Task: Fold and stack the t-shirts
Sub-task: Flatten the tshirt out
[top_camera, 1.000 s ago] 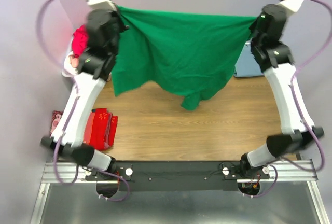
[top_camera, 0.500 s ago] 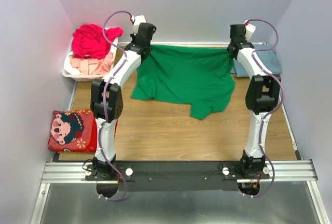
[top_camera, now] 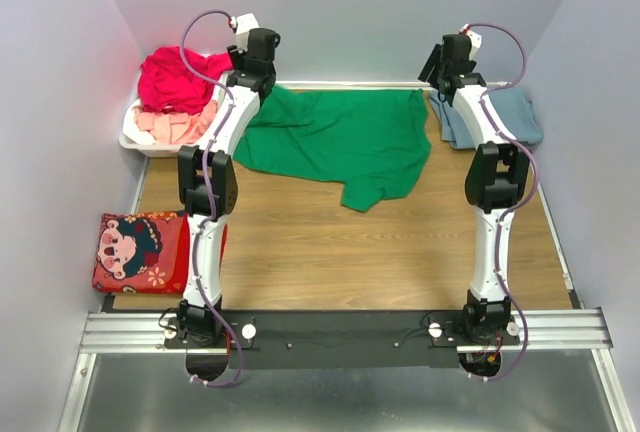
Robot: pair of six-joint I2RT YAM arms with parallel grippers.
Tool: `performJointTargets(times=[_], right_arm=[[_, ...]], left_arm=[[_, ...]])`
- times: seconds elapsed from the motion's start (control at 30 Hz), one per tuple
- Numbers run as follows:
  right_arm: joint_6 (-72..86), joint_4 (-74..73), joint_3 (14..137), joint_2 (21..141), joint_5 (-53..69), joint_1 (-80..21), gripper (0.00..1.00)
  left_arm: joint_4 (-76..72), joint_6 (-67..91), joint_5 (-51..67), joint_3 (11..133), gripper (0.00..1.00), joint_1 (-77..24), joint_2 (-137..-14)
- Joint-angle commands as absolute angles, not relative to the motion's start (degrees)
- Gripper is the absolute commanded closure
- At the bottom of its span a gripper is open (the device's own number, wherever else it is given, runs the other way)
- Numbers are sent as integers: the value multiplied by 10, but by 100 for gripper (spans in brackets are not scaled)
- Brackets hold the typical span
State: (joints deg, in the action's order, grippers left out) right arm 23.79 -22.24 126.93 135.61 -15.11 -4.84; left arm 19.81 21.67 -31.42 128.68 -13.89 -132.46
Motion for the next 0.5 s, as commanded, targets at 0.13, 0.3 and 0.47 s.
performJointTargets(times=[0.13,0.3,0.47], right_arm=[[226,-215,1207,1268,-171,-47,21],[221,-220,1109,1206,-140,-74,21],[218,-234,1018,1178,-110,-115,21]], left_arm=[[192,216,-323,1259,38,-121,-1276],[236,231,-286,1203,41,-122,-1242],[241,243,-248,1108,48,-124,-1205]])
